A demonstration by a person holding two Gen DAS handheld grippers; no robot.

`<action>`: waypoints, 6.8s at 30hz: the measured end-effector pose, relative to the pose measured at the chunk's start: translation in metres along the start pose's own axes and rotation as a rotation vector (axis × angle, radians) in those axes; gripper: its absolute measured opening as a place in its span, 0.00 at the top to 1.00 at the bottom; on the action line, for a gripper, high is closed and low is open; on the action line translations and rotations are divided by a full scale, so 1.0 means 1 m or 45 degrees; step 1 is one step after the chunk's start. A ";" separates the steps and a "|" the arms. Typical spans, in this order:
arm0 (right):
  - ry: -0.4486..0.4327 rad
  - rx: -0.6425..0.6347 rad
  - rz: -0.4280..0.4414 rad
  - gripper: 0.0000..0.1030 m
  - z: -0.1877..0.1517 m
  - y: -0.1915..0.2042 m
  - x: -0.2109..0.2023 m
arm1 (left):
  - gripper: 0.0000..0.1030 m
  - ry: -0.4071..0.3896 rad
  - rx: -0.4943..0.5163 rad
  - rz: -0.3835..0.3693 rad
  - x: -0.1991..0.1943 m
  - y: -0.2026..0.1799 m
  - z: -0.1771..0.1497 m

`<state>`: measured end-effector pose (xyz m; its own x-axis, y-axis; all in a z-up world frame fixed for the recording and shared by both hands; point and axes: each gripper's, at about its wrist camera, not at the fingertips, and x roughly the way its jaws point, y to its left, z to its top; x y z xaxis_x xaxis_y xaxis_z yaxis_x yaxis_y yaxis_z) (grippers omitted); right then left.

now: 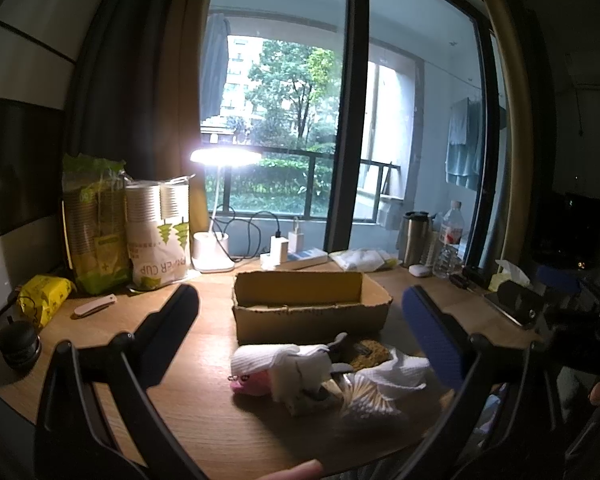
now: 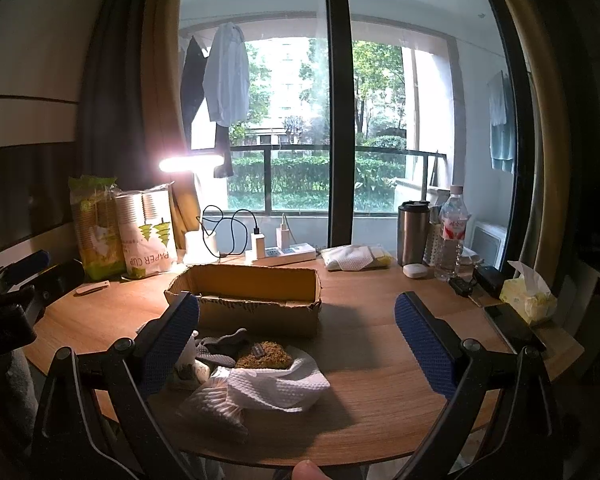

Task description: Organize soft objects

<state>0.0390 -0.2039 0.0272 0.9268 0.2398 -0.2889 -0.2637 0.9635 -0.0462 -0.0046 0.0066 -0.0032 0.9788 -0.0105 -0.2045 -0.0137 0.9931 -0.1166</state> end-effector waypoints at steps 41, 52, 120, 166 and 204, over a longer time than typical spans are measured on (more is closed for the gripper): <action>0.010 0.006 0.016 0.03 0.002 0.003 0.002 | 0.00 -0.009 -0.007 -0.015 -0.002 0.001 0.005; 0.027 0.005 0.028 0.03 0.000 0.003 0.007 | 0.00 -0.007 -0.011 -0.013 -0.001 0.001 0.005; 0.414 0.096 0.036 0.03 -0.073 -0.021 0.125 | 0.82 0.585 -0.337 -0.124 0.159 0.066 -0.067; 0.540 0.122 0.226 0.91 -0.049 -0.013 0.145 | 0.91 0.328 -0.319 -0.217 0.115 0.090 0.012; 0.532 -0.088 0.536 0.91 -0.012 0.121 0.193 | 0.91 0.447 -0.410 -0.182 0.133 0.163 -0.036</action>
<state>0.1825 -0.0421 -0.0460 0.5586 0.5189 -0.6471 -0.6153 0.7824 0.0963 0.1156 0.1631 -0.0840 0.8482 -0.2378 -0.4733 -0.0010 0.8928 -0.4505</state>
